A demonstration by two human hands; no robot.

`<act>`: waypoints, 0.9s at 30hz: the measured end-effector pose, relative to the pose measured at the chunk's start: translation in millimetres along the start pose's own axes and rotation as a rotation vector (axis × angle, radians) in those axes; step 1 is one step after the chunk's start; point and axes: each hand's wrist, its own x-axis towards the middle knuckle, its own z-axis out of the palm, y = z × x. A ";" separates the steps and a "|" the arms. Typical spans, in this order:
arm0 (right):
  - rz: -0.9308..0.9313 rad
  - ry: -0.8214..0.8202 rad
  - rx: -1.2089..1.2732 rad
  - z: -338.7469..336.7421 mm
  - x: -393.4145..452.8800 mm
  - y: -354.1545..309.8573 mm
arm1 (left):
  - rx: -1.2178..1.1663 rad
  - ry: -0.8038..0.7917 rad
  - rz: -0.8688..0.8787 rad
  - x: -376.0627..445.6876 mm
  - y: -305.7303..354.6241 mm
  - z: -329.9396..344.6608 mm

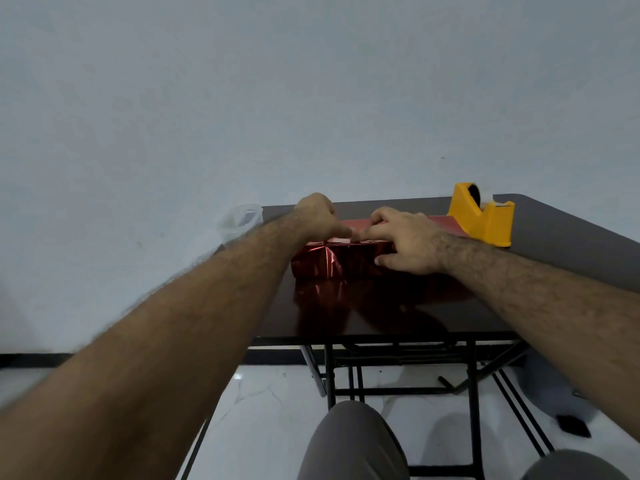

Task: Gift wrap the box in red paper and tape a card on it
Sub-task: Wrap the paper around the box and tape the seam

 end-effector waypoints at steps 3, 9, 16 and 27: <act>0.011 0.005 0.011 1.0 -1.1 0.7 | -0.009 -0.009 -0.058 2.5 -14.5 2.6; 0.012 -0.020 0.004 -1.8 -1.0 -0.1 | -0.047 -0.048 -0.114 -0.7 -29.5 -15.0; 0.026 -0.008 0.041 -1.7 -2.8 -0.8 | -0.068 -0.057 -0.130 0.7 -10.4 0.8; 0.090 0.114 0.327 -4.8 -5.3 8.6 | -0.149 0.066 0.008 0.5 -16.8 -19.8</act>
